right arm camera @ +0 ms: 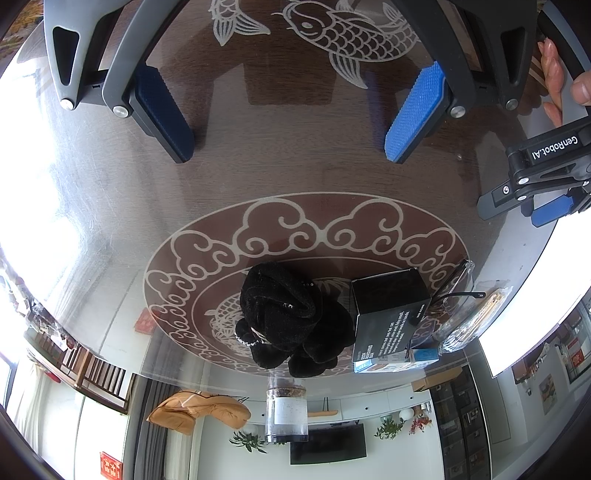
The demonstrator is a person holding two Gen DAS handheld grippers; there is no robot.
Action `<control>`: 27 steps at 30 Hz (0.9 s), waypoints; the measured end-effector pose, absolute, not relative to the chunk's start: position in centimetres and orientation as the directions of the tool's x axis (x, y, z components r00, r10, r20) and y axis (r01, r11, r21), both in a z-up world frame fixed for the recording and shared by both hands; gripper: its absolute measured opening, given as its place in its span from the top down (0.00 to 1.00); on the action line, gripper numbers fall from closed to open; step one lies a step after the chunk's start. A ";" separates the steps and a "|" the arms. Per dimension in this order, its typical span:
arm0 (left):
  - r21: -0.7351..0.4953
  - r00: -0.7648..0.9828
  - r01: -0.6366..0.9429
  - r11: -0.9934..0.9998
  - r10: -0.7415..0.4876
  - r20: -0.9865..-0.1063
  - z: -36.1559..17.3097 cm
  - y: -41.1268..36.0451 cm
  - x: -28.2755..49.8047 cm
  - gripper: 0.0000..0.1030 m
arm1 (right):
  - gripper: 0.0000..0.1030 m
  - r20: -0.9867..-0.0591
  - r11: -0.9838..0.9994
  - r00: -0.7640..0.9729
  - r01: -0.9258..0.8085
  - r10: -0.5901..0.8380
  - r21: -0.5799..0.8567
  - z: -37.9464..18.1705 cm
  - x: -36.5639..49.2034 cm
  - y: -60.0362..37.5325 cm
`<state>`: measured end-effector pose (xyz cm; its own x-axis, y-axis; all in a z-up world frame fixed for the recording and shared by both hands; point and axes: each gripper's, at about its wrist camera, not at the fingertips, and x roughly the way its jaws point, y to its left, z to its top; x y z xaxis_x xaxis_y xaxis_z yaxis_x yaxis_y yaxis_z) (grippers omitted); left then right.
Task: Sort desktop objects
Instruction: 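Lower the left tool onto the eyeglasses and grasp them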
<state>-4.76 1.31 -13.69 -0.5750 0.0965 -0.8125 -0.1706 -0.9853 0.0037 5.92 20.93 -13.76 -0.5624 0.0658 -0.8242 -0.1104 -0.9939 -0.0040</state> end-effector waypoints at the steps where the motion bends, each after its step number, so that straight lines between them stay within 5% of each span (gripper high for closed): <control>1: 0.004 -0.575 -0.171 -0.985 0.096 -0.812 -13.7 1.3 -4.8 0.00 | 0.00 -0.823 -0.994 -0.564 -0.112 0.066 -0.004 -13.7 5.9 20.9; 13: 0.004 -0.564 -0.210 -0.978 0.117 -0.817 -13.7 1.7 -5.7 0.00 | 0.00 -0.820 -0.993 -0.568 -0.115 0.070 -0.005 -13.7 5.8 20.9; 27: 0.005 -0.508 -0.297 -0.955 0.153 -0.848 -13.7 5.3 -15.3 0.00 | 0.00 -0.819 -0.993 -0.570 -0.117 0.071 -0.005 -13.8 5.9 20.9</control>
